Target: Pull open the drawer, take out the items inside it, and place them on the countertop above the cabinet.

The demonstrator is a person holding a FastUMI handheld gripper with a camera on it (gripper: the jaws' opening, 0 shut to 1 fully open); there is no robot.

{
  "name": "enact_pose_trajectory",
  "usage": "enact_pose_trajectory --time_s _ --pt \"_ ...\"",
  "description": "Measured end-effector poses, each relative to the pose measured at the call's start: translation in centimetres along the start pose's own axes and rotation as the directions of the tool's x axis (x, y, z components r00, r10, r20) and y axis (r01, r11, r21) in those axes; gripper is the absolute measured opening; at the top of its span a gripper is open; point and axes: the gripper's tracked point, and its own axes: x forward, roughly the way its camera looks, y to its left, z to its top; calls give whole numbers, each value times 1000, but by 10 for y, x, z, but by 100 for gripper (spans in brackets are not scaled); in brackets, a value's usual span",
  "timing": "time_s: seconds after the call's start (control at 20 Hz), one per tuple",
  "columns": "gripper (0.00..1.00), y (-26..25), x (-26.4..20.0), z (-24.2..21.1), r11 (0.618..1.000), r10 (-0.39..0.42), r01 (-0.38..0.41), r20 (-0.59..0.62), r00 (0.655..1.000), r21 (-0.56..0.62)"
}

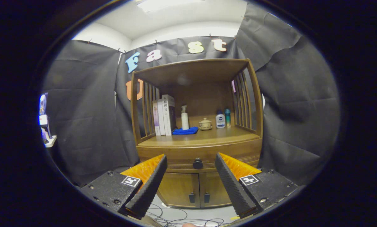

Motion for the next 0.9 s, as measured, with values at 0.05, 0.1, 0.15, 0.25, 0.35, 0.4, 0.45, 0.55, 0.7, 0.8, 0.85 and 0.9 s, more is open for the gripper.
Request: enact_pose_trajectory --time_s 0.05,0.1,0.15,0.25,0.35,0.4,0.45,0.55,0.7,0.8,0.85,0.9 --pt "99 0 3 -1 1000 -4 4 -2 1000 -3" --pt "99 -1 6 -2 1000 -7 7 -3 1000 -6" --pt "99 -2 11 -4 1000 -10 10 -6 1000 -8" --pt "99 -5 20 -10 1000 -16 16 -18 1000 -13" --pt "99 -8 33 -17 1000 -25 24 -30 999 -14" --pt "99 -10 40 -19 999 -30 30 -35 999 -15" --pt "99 -11 48 -23 999 -35 34 -40 999 -17" --pt "99 -12 67 -30 999 -43 41 -53 998 -24" --pt "99 -15 97 -46 998 -55 51 -86 995 -39" --pt "99 -15 116 -58 998 -52 47 -111 992 -46" --pt "99 -16 126 -64 997 -53 47 -123 991 -54" --pt "98 -16 136 -69 997 -54 46 -128 990 -63"
